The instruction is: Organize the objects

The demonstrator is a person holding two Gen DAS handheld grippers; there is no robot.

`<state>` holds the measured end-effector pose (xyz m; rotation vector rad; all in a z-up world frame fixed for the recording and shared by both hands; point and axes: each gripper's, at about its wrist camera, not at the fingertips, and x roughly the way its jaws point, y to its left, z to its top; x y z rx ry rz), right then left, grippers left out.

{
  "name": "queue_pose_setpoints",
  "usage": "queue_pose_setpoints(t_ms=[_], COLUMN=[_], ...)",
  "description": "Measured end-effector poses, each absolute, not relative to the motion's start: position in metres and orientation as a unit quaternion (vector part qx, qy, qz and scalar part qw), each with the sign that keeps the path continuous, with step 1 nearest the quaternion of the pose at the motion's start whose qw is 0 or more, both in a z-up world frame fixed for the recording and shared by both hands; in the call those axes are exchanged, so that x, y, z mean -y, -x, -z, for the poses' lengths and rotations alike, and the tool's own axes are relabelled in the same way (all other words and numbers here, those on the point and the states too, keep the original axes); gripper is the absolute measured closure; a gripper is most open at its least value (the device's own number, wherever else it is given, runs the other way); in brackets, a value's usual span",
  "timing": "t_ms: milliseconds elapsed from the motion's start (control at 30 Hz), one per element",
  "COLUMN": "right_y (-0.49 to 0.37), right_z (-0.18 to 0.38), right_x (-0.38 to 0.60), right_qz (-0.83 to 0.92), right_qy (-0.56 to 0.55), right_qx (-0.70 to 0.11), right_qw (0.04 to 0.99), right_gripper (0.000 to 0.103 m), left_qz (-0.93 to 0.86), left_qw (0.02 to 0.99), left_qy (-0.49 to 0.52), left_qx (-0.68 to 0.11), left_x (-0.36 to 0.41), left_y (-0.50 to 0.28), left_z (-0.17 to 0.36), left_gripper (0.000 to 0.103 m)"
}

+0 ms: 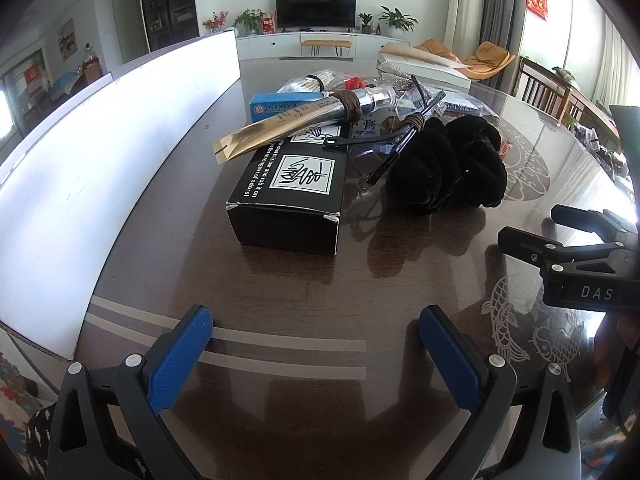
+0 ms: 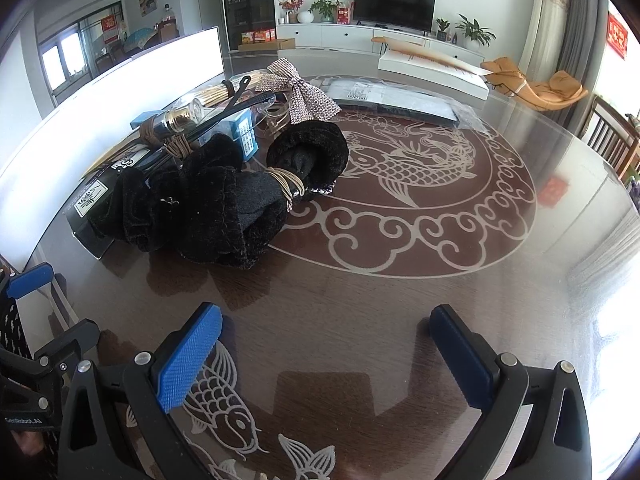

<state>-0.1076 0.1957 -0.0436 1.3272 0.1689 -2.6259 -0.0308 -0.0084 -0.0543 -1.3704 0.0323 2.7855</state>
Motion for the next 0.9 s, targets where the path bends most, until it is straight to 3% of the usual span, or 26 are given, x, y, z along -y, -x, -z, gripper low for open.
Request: queue_pose_setpoints(t_ms=[900], right_y=[0.1070], right_z=[0.0440], right_x=[-0.1958], right_qz=[0.887], right_qy=[-0.447], right_qx=[-0.056], right_qw=[0.098], right_gripper=[0.000], left_qz=[-0.900], left_qw=[0.019], left_qy=[0.436], left_qx=[-0.011], left_x=[0.0083], left_y=[0.0379], left_z=[0.0532], left_gripper=[0.000])
